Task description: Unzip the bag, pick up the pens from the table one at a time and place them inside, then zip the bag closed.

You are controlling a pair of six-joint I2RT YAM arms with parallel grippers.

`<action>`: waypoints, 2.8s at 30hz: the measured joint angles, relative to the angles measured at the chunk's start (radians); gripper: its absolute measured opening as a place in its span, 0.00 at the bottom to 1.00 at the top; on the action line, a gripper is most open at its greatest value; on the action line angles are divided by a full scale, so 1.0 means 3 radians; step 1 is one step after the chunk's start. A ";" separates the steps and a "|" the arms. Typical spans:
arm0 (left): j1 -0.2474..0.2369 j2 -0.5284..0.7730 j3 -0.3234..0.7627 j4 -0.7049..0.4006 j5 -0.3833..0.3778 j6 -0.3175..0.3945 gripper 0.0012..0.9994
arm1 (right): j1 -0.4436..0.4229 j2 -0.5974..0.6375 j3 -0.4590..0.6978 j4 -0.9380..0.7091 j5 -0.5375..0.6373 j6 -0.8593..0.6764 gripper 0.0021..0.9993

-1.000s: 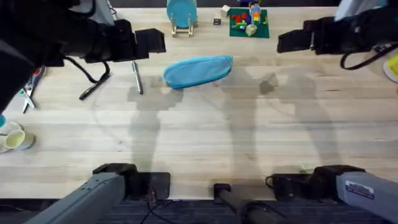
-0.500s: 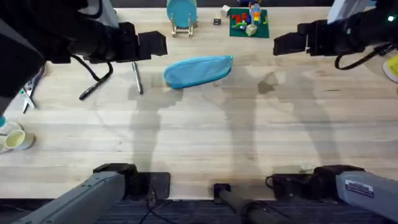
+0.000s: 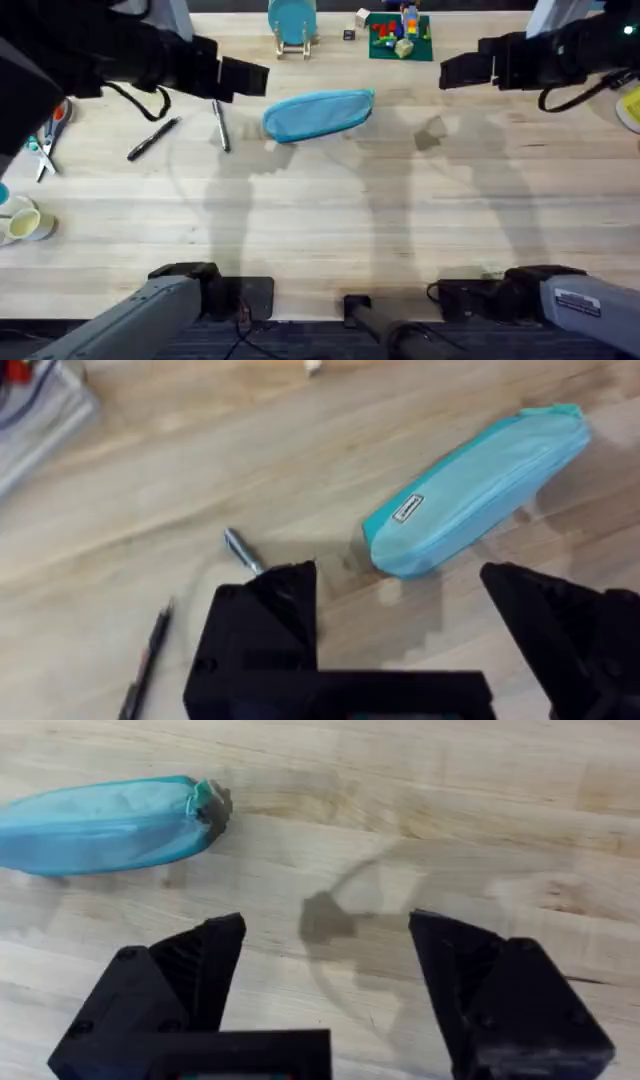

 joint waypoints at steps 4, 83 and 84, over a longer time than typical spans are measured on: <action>0.0212 0.0000 0.0000 0.0099 0.0430 0.0389 0.99 | 0.0000 0.0000 0.0000 0.0000 0.0000 -0.0001 1.00; 0.0508 0.2118 0.0006 0.0105 0.2586 0.2994 0.65 | 0.0000 0.0000 0.0000 -0.0027 0.0000 -0.0008 1.00; 0.0509 0.2118 0.0006 0.0105 0.2581 0.2995 0.55 | 0.0000 0.0000 0.0000 -0.0030 0.0000 -0.0008 1.00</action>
